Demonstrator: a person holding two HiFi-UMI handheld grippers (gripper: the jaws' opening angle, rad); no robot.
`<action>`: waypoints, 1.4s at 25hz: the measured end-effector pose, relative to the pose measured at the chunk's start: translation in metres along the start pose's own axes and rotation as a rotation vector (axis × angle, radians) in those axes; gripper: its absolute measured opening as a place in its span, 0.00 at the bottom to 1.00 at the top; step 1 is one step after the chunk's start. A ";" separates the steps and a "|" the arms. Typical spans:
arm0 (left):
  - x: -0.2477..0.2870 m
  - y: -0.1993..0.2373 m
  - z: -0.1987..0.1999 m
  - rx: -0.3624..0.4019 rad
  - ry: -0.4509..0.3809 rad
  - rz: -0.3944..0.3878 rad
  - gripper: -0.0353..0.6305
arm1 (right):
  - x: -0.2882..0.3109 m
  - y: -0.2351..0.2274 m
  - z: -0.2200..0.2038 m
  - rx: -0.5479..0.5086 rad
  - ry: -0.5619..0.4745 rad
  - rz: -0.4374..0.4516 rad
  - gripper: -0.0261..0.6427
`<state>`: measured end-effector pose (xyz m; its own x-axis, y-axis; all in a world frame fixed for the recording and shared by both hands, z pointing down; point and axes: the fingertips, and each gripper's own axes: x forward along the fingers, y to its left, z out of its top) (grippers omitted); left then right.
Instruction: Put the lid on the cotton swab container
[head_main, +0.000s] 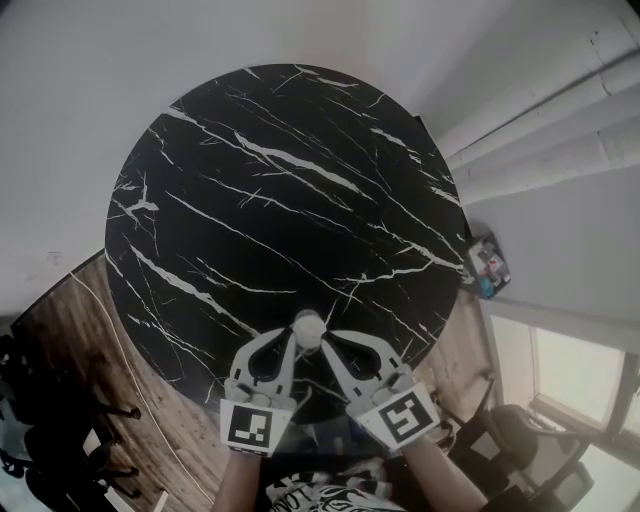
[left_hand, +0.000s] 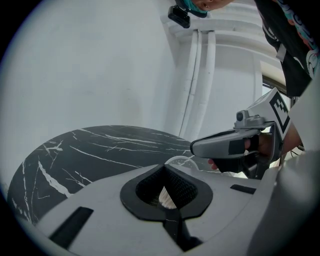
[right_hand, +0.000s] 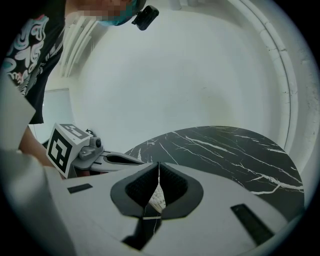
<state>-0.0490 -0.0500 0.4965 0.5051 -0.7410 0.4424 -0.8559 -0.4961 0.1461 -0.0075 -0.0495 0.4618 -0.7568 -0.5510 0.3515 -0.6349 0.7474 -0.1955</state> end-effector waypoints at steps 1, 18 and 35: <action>0.000 0.000 -0.001 0.001 0.005 -0.001 0.07 | 0.000 0.001 0.000 -0.001 0.001 0.003 0.07; 0.005 -0.002 -0.005 -0.016 0.015 -0.012 0.07 | 0.005 0.004 -0.015 0.017 0.046 0.048 0.07; 0.008 -0.004 -0.003 -0.014 0.005 -0.019 0.07 | 0.007 -0.005 -0.025 0.030 0.059 0.019 0.07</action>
<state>-0.0416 -0.0526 0.5025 0.5208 -0.7290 0.4442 -0.8475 -0.5039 0.1667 -0.0058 -0.0479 0.4876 -0.7588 -0.5132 0.4011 -0.6257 0.7454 -0.2300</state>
